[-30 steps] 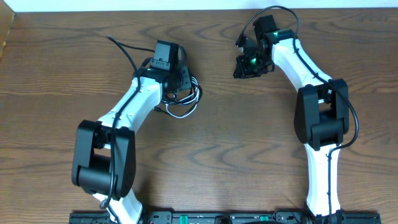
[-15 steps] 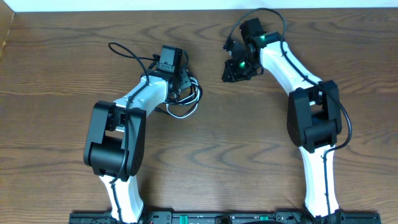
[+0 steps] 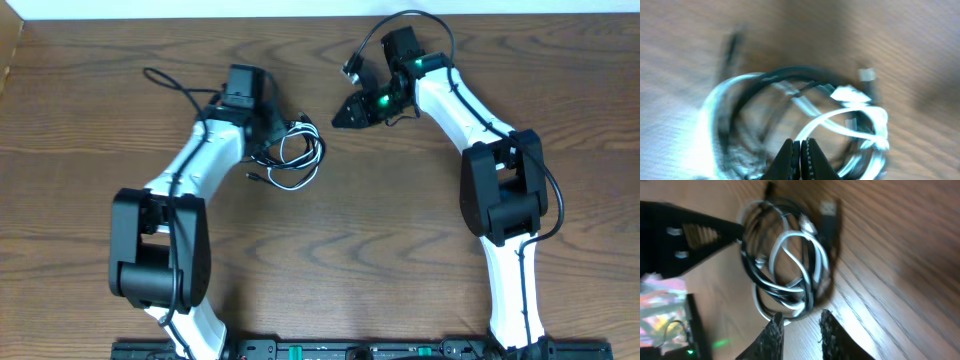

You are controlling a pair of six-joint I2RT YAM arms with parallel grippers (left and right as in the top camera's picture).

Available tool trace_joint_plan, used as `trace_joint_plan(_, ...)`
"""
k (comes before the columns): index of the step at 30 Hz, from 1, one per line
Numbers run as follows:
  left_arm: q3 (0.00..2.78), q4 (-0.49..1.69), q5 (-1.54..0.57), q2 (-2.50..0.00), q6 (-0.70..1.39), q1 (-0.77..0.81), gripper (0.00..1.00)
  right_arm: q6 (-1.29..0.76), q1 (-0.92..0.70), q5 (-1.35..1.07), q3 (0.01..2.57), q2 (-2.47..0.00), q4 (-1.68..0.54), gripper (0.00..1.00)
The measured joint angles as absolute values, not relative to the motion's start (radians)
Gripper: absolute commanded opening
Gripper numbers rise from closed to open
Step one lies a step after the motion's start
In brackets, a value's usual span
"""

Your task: Untangle cables

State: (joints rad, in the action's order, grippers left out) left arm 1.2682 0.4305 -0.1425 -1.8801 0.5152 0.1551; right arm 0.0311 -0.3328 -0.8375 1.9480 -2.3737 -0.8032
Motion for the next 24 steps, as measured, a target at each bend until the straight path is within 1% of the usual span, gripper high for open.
trace_joint_plan(5, 1.267, 0.519, -0.163, -1.882, 0.496, 0.049, 0.07, -0.042, -0.363, -0.883, 1.948, -2.374, -0.714, 0.21)
trace_joint_plan(8, 1.267, 0.541, -0.192, -1.882, 0.453, 0.006, 0.1, -0.093, -0.418, -0.821, 1.948, -2.374, -0.673, 0.23)
trace_joint_plan(12, 1.267, 0.544, -0.208, -1.882, 0.4, -0.018, 0.11, -0.152, -0.516, -0.698, 1.948, -2.374, -0.614, 0.25)
trace_joint_plan(14, 1.267, 0.544, -0.209, -1.882, 0.387, -0.024, 0.12, -0.177, -0.562, -0.633, 1.948, -2.374, -0.587, 0.28)
trace_joint_plan(15, 1.267, 0.544, -0.209, -1.882, 0.383, -0.028, 0.16, -0.196, -0.584, -0.594, 1.948, -2.374, -0.58, 0.31)
trace_joint_plan(16, 1.267, 0.544, -0.21, -1.882, 0.38, -0.031, 0.17, -0.218, -0.604, -0.55, 1.948, -2.374, -0.576, 0.34)
trace_joint_plan(17, 1.267, 0.544, -0.211, -1.882, 0.372, -0.035, 0.17, -0.247, -0.627, -0.5, 1.948, -2.374, -0.575, 0.33)
trace_joint_plan(18, 1.267, 0.544, -0.212, -1.882, 0.368, -0.038, 0.22, -0.269, -0.645, -0.454, 1.948, -2.374, -0.574, 0.33)
trace_joint_plan(20, 1.267, 0.544, -0.212, -1.882, 0.365, -0.044, 0.23, -0.319, -0.673, -0.357, 1.948, -2.374, -0.574, 0.36)
trace_joint_plan(24, 1.267, 0.545, -0.212, -1.882, 0.361, -0.045, 0.26, -0.397, -0.71, -0.187, 1.948, -2.374, -0.557, 0.36)
